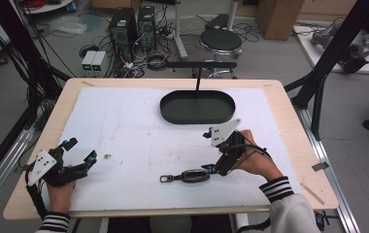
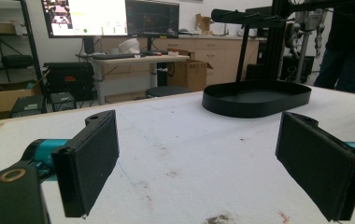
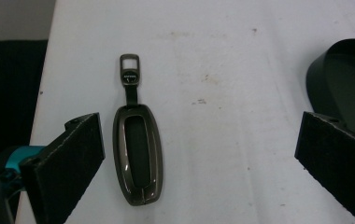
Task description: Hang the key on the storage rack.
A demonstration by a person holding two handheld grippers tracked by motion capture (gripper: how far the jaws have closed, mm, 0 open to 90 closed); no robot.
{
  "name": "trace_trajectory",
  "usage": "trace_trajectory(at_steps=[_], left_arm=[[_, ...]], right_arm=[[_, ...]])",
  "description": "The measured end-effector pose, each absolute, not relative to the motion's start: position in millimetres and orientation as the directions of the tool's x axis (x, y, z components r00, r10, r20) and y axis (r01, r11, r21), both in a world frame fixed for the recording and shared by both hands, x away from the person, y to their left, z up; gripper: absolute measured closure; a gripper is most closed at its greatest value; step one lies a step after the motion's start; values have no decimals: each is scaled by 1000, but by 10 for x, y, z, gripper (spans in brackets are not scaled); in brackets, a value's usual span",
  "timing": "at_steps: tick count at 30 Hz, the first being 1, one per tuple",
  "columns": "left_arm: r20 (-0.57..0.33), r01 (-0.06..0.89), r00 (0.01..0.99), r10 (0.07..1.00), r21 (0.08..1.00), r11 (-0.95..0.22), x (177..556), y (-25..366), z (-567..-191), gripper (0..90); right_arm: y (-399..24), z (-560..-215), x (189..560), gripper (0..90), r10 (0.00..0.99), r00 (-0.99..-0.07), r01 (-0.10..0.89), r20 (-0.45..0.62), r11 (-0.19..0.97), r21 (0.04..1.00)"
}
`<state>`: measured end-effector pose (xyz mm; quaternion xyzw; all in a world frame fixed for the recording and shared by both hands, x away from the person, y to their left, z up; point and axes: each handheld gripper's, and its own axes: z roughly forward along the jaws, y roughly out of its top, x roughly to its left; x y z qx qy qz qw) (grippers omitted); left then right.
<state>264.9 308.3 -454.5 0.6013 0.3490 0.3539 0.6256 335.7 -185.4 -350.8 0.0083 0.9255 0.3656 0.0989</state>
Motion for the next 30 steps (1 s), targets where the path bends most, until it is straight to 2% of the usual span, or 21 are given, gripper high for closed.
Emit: trace_trajectory(at_steps=[19,30], left_arm=[[-9,-25,505,863,999,25,2649,3079,-4545,139],[-4,-25,507,862,999,20,2647,3080,-4544,139]], right_arm=[[-1512,-3787,3360,5,-35,-996,-71,-79,853,516],[-1413,-3907,3352,16,-70,-997,-78,-35,894,441]])
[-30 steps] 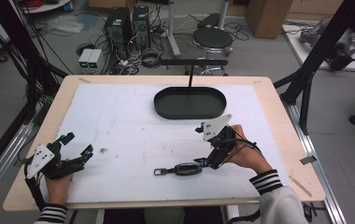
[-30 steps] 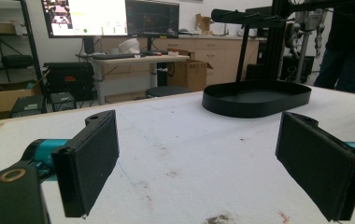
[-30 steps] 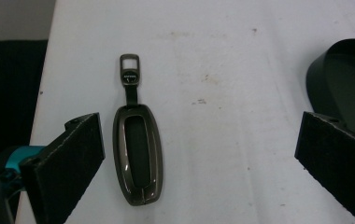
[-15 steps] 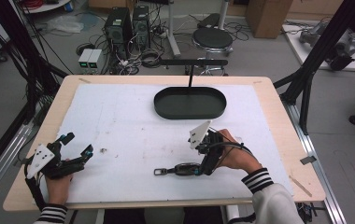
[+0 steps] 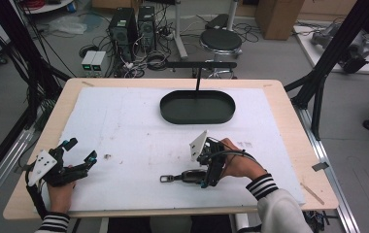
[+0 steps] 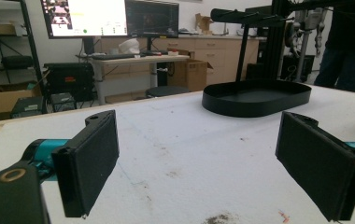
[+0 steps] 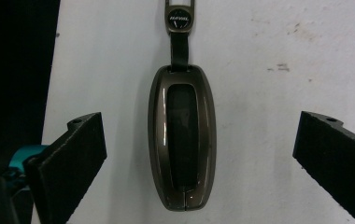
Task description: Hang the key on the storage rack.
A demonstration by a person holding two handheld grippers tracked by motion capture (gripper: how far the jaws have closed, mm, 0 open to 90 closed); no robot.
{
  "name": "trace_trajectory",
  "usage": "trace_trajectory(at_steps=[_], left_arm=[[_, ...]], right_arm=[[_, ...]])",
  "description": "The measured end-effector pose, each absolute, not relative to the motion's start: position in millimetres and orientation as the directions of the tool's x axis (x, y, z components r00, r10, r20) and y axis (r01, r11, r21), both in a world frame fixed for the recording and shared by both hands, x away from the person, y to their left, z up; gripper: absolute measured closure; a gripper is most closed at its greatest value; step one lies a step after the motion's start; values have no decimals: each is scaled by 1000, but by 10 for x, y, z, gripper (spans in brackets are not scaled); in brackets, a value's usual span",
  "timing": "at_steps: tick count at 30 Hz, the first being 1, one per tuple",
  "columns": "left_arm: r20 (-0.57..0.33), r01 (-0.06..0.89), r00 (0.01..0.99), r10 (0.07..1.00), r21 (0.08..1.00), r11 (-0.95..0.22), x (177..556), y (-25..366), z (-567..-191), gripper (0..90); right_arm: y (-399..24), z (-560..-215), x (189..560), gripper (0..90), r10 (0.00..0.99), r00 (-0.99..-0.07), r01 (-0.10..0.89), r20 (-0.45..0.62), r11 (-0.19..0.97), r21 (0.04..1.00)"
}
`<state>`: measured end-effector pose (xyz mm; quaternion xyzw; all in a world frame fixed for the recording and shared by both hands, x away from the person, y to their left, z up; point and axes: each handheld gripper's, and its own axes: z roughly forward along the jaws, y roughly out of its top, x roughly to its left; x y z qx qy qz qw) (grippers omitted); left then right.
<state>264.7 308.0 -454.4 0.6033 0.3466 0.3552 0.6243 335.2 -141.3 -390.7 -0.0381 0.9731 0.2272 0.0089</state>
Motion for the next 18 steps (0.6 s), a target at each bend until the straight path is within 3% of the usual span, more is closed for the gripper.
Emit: trace_trajectory(at_steps=[18], left_arm=[[-6,-25,506,862,999,22,2647,3079,-4544,139]], right_arm=[[-1280,-4063,3339,74,-98,-995,-93,0,940,328]])
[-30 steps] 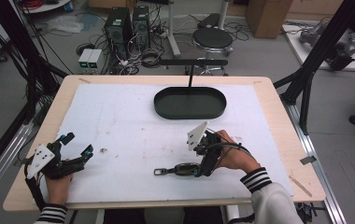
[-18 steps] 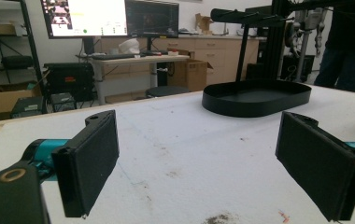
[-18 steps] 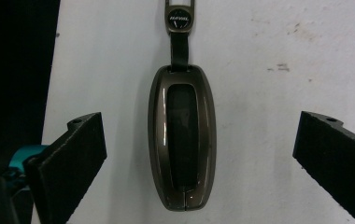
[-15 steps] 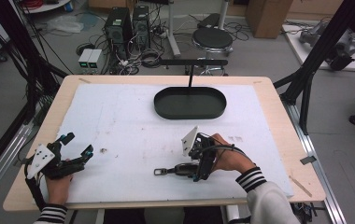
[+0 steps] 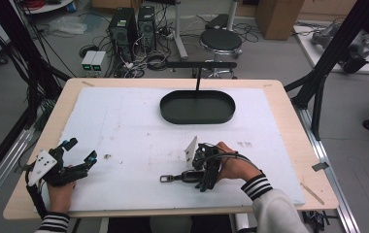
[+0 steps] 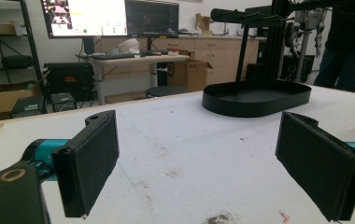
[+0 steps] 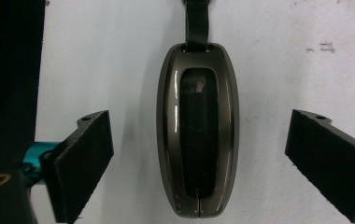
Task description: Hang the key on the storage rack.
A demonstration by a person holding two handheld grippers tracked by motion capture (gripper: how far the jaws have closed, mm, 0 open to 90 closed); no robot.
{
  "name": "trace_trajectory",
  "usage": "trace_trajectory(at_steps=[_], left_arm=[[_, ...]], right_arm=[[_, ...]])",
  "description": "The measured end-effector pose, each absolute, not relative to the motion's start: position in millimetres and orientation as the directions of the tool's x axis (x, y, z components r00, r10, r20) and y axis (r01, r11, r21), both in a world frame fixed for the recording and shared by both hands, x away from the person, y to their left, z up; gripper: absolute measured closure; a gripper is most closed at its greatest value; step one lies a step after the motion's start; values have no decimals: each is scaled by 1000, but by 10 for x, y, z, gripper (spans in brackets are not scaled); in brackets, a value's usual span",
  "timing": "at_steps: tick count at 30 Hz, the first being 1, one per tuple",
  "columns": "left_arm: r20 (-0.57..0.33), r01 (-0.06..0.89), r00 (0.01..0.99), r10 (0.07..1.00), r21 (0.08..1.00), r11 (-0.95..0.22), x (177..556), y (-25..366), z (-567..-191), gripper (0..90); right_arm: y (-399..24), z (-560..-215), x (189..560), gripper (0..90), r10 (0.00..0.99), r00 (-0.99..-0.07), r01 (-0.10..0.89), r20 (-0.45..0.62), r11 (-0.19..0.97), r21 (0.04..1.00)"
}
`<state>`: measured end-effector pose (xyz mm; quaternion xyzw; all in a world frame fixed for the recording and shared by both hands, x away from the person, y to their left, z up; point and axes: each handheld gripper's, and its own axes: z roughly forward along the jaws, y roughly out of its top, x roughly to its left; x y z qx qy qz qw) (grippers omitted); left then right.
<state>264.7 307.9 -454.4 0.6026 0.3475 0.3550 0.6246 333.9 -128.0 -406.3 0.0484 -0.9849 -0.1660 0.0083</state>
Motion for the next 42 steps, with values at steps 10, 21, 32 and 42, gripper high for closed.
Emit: trace_trajectory(at_steps=[10,21,32,42], left_arm=[[-7,-24,505,863,999,22,2649,3080,-4544,139],[-8,-24,505,863,999,23,2649,3081,-4544,139],[-8,-22,506,863,1000,22,2650,3080,-4544,139],[-9,-22,505,863,999,23,2650,3081,-4544,139]], right_arm=[[-1236,-4074,3348,181,-117,-993,-106,21,951,290],[-1158,-4077,3359,255,-133,-990,-119,34,956,269],[-1132,-4080,3339,476,-181,-983,-177,2,964,199],[-1124,-4061,3351,481,-157,-988,-151,15,969,198]])
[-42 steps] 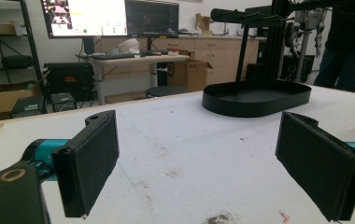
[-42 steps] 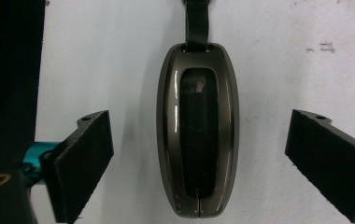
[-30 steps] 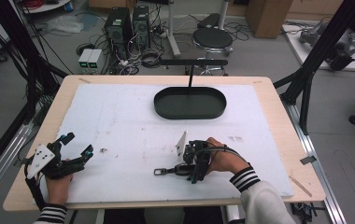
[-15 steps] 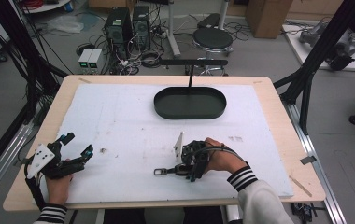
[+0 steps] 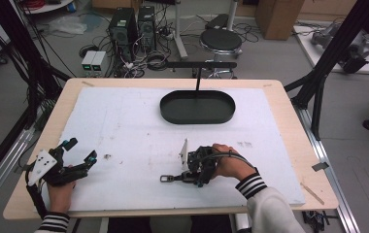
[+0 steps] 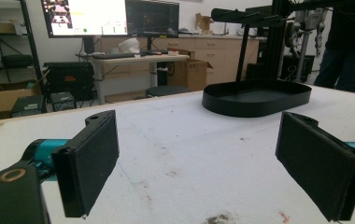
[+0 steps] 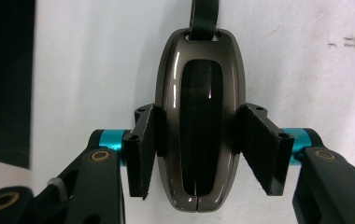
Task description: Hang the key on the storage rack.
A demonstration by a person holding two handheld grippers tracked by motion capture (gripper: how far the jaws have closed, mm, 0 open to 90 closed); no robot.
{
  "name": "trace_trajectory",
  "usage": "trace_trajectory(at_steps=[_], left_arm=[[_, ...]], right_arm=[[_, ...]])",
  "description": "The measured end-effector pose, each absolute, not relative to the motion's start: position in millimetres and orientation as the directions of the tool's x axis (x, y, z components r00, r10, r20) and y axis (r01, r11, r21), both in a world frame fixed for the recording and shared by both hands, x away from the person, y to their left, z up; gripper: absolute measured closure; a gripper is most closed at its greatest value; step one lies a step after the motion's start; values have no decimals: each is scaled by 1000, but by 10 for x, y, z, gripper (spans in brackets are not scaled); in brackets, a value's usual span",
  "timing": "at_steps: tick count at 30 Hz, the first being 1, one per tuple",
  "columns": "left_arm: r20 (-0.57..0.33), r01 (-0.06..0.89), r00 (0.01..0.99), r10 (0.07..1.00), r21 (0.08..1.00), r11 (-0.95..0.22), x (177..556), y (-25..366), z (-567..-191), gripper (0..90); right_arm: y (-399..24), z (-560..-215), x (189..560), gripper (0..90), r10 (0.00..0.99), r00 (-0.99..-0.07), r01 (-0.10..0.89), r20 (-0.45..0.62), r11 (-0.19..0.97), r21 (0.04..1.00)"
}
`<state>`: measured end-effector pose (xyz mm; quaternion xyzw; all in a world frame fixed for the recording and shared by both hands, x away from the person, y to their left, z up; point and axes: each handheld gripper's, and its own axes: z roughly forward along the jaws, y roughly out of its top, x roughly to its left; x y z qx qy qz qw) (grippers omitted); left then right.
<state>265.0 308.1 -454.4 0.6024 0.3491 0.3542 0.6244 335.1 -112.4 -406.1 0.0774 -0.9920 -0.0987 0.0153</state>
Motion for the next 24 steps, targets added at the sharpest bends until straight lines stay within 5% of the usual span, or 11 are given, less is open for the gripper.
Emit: trace_trajectory(at_steps=[9,24], left_arm=[[-9,-21,505,863,1000,23,2650,3081,-4544,139],[-5,-24,506,862,1000,20,2649,3078,-4544,139]], right_arm=[[-1277,-3911,3441,482,-50,-998,-39,26,946,321],[-1748,-3625,3715,481,318,-948,269,-4,808,525]])
